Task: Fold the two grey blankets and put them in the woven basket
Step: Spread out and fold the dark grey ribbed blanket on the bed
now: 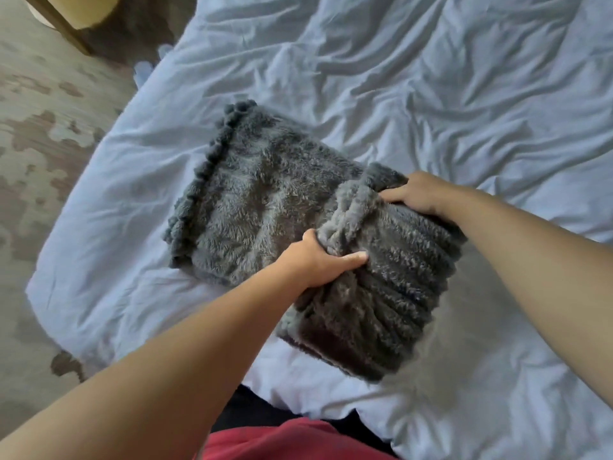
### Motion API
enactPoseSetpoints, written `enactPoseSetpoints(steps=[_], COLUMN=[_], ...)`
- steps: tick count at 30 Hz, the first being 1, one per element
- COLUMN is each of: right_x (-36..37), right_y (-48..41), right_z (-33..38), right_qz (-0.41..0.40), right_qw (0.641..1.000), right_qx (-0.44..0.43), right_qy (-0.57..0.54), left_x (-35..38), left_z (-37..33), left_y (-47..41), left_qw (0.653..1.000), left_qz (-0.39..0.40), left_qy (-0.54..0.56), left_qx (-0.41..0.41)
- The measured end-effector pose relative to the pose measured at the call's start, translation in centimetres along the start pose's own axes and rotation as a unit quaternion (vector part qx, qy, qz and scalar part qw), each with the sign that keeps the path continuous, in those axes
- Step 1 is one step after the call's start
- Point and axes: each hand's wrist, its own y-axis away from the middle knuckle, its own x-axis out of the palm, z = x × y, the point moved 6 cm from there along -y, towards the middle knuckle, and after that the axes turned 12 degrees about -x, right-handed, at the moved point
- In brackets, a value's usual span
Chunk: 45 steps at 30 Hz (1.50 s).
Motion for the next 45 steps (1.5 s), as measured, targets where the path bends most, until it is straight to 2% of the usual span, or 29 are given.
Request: enactPoseSetpoints(steps=[2, 5, 7, 9, 11, 13, 15, 16, 17, 20, 22, 25, 27, 28, 29, 31, 32, 35, 36, 38, 40, 41, 42, 43, 45], right_x=[0.5, 0.1, -1.2, -2.7, -4.0, -4.6, -3.5, -2.3, -0.6, 3.7, 4.6, 4.4, 4.1, 4.0, 4.0, 3.7, 3.5, 1.8, 0.8, -0.9, -1.0, -0.1, 1.6, 4.0, 9.3], right_y=[0.1, 0.7, 1.4, 2.2, 1.9, 0.6, -0.8, -1.7, -2.7, -5.2, -6.2, -6.6, -6.6, -6.4, -6.3, -5.8, -5.4, -3.6, -2.5, 0.6, 4.2, 6.0, 7.5, 8.6, 10.5], right_z=[0.3, 0.2, -1.0, -2.1, -3.0, -3.4, -3.0, -2.7, -2.6, -2.3, -1.9, -1.3, -1.1, -1.1, -1.1, -1.1, -1.2, -2.0, -2.5, -4.5, -8.2, -10.4, -12.6, -14.7, -16.2], right_qz=[0.015, 0.019, 0.045, 0.088, 0.069, -0.049, -0.183, -0.22, -0.235, -0.235, -0.257, -0.291, -0.296, -0.294, -0.295, -0.299, -0.297, -0.314, -0.344, -0.434, -0.512, -0.513, -0.481, -0.411, -0.23], right_qw=[1.0, 0.999, 0.998, 0.992, 0.993, 0.996, 0.983, 0.975, 0.972, 0.971, 0.961, 0.947, 0.942, 0.942, 0.941, 0.94, 0.943, 0.946, 0.934, 0.882, 0.838, 0.831, 0.83, 0.827, 0.808], right_qx=[-0.006, 0.007, 0.052, 0.084, 0.091, 0.06, 0.017, 0.005, -0.003, -0.02, -0.034, -0.059, -0.065, -0.063, -0.065, -0.074, -0.076, -0.078, -0.085, -0.078, 0.004, 0.071, 0.138, 0.198, 0.257], right_qy=[0.012, 0.028, 0.006, -0.02, -0.033, -0.03, -0.019, -0.007, 0.003, 0.05, 0.09, 0.126, 0.145, 0.15, 0.154, 0.143, 0.128, 0.019, -0.048, -0.167, -0.189, -0.202, -0.247, -0.327, -0.478], left_x=[1.5, 2.9, 3.7, 4.7, 4.9, 4.6, 4.4, 4.4, 4.5, 4.2, 2.9, 1.0, 1.2, 2.0, 2.9, 4.3, 4.7, 4.9, 5.1, 5.5, 5.7, 5.8, 5.7, 5.6, 5.3], left_z=[0.2, -0.8, -2.5, -3.7, -3.5, -2.0, 0.5, 1.9, 3.2, 4.6, 3.0, -0.9, -2.9, -3.6, -4.0, -4.0, -3.9, -4.1, -4.2, -4.3, -4.5, -4.5, -4.6, -4.7, -4.9], left_y=[0.7, 1.2, 0.9, 0.5, 0.1, -0.4, -1.9, -2.8, -3.9, -6.1, -6.1, -4.2, -2.1, -1.4, -1.3, -1.8, -2.2, -2.7, -2.7, -2.7, -2.9, -3.1, -3.3, -3.6, -4.2], left_qw=[0.998, 0.984, 0.975, 0.967, 0.973, 0.949, 0.912, 0.907, 0.918, 0.976, 0.993, 0.987, 0.977, 0.975, 0.982, 0.997, 0.998, 0.998, 0.999, 0.999, 0.997, 0.995, 0.992, 0.99, 0.988], left_qz=[0.027, 0.008, -0.004, 0.027, 0.127, 0.266, 0.331, 0.33, 0.31, 0.205, 0.101, -0.104, -0.18, -0.18, -0.148, -0.055, -0.035, -0.021, -0.008, 0.01, -0.003, -0.018, -0.036, -0.05, -0.059], left_qy=[-0.052, -0.174, -0.206, -0.205, -0.091, 0.092, 0.224, 0.254, 0.246, 0.077, -0.045, -0.118, -0.117, -0.124, -0.109, -0.054, -0.042, -0.048, -0.047, -0.047, -0.074, -0.091, -0.105, -0.113, -0.117], left_qx=[0.003, 0.021, 0.08, 0.146, 0.172, 0.143, 0.09, 0.06, 0.036, -0.018, -0.035, -0.029, 0.006, 0.033, 0.05, 0.024, 0.017, 0.021, 0.022, 0.023, 0.031, 0.043, 0.058, 0.071, 0.08])
